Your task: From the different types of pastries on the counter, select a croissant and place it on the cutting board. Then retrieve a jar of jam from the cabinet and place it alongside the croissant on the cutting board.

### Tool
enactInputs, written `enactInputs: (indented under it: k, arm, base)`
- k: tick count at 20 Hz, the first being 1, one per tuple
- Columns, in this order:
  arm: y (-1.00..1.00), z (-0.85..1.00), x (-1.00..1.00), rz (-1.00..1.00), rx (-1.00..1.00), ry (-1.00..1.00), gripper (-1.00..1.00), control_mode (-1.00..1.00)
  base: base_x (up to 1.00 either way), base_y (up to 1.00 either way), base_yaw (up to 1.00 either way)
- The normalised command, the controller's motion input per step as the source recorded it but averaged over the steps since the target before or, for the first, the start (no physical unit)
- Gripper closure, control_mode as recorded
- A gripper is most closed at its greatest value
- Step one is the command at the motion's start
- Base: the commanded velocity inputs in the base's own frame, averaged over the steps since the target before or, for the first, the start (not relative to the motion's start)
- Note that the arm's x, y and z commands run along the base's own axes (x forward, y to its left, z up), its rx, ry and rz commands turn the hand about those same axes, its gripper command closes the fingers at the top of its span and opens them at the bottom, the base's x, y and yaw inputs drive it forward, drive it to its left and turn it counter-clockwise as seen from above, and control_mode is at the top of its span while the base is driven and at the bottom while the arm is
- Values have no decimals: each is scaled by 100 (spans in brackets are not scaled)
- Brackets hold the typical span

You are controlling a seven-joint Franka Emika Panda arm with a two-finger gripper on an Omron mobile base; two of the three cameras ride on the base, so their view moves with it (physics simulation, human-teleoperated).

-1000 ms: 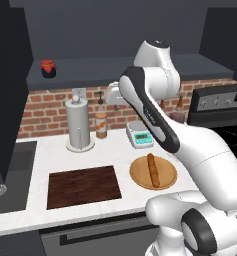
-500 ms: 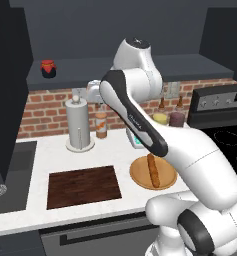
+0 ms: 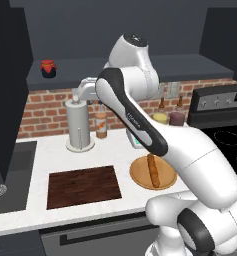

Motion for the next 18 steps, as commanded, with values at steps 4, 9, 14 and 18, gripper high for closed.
enactInputs:
  k: [4, 9, 14, 18]
  arm:
    - [-1, 13, -1, 22, 4, -2, -100, -100]
    - [0, 0, 0, 12, 1, -4, -100, -100]
    - [0, -12, 19, 3, 0, -12, -100, -100]
    - [0, 0, 46, 4, 0, -22, -100, -100]
  base:
    - [0, 0, 0]
    - [0, 0, 0]
    - [0, 0, 0]
    - [0, 0, 0]
